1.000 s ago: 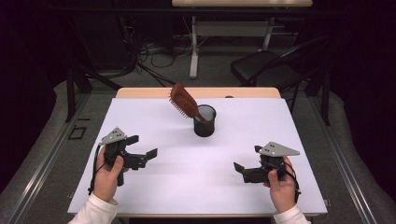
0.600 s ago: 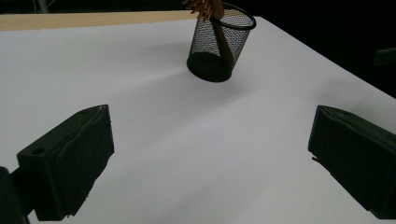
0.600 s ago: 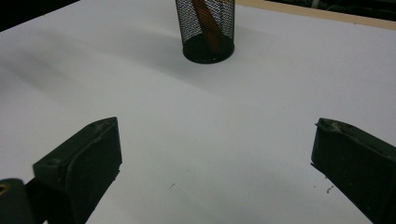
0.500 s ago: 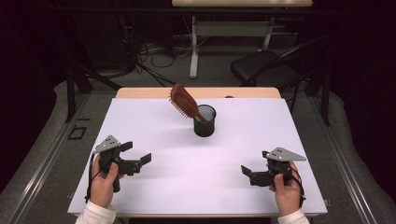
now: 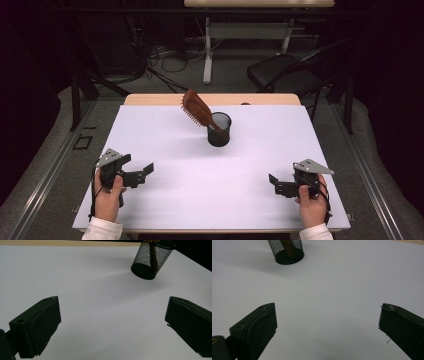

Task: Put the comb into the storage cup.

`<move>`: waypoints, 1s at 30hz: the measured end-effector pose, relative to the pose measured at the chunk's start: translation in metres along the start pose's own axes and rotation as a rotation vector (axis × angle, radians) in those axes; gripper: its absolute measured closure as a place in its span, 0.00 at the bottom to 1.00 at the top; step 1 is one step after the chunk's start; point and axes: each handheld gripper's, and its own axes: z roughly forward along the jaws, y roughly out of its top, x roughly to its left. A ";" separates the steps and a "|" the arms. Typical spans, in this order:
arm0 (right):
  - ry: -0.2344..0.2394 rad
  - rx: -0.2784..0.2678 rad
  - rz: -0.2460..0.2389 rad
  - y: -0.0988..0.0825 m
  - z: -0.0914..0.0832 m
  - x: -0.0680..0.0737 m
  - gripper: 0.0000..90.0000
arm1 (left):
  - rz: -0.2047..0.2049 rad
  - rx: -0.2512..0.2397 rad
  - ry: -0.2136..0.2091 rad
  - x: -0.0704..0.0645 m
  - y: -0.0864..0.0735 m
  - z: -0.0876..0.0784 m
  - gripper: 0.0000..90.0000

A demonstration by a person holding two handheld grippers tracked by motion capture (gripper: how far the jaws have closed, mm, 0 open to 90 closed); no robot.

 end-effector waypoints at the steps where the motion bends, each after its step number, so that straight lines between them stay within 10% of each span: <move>1: -0.011 -0.001 0.002 -0.001 0.000 -0.002 0.01 | -0.004 0.001 0.014 0.002 -0.001 0.000 0.00; 13: -0.103 0.007 0.033 -0.008 0.002 -0.019 0.00 | -0.014 -0.006 0.142 0.020 -0.014 0.002 0.00; 30: -0.147 0.016 0.057 -0.014 0.005 -0.033 0.00 | -0.066 -0.008 0.201 0.042 -0.023 0.004 0.00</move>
